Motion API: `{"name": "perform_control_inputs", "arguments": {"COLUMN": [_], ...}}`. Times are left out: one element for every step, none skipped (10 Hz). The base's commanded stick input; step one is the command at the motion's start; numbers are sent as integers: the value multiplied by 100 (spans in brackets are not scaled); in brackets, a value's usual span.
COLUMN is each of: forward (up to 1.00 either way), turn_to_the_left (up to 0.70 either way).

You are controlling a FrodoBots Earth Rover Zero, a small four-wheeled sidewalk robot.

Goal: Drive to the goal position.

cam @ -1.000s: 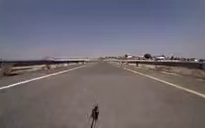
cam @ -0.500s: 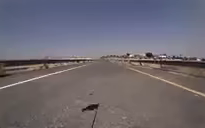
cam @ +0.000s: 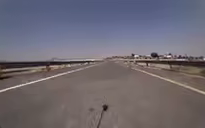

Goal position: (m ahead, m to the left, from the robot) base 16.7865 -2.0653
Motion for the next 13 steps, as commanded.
{"name": "perform_control_inputs", "arguments": {"forward": [100,100,100,100,100,100,100,100,100,100,100,100,100], "turn_to_the_left": [-1,-1,-1,-1,-1,-1,-1,-1,-1,-1,-1,-1,-1]}}
